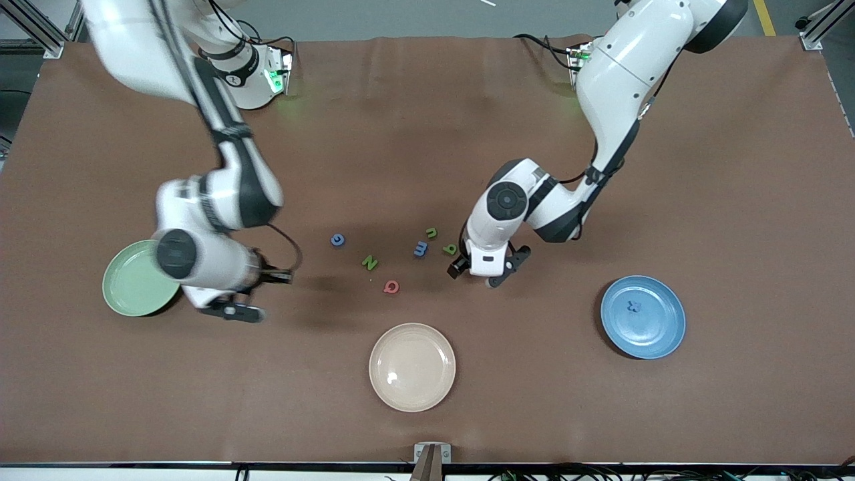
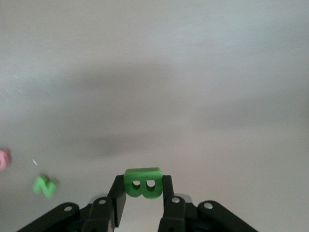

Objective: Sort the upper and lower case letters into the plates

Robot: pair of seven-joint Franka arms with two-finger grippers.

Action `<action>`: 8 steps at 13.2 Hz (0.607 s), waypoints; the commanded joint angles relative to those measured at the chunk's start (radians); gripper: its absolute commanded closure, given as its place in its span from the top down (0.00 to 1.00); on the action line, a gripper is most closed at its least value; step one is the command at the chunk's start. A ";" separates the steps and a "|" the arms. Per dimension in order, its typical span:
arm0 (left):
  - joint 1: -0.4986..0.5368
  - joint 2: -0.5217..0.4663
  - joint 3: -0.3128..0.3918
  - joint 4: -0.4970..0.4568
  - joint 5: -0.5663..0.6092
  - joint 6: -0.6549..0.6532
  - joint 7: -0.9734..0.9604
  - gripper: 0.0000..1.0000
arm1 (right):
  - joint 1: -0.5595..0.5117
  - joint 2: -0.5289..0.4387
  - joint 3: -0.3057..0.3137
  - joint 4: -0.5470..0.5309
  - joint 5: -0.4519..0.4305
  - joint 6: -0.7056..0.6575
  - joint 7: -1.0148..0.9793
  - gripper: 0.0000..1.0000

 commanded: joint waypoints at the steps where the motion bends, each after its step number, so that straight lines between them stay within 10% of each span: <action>1: -0.043 0.002 0.014 0.000 0.014 0.018 -0.143 0.83 | -0.155 -0.191 0.022 -0.241 -0.037 0.042 -0.194 0.09; 8: -0.070 0.030 0.014 0.004 0.013 0.018 -0.248 0.67 | -0.494 -0.228 0.024 -0.485 -0.083 0.347 -0.705 0.09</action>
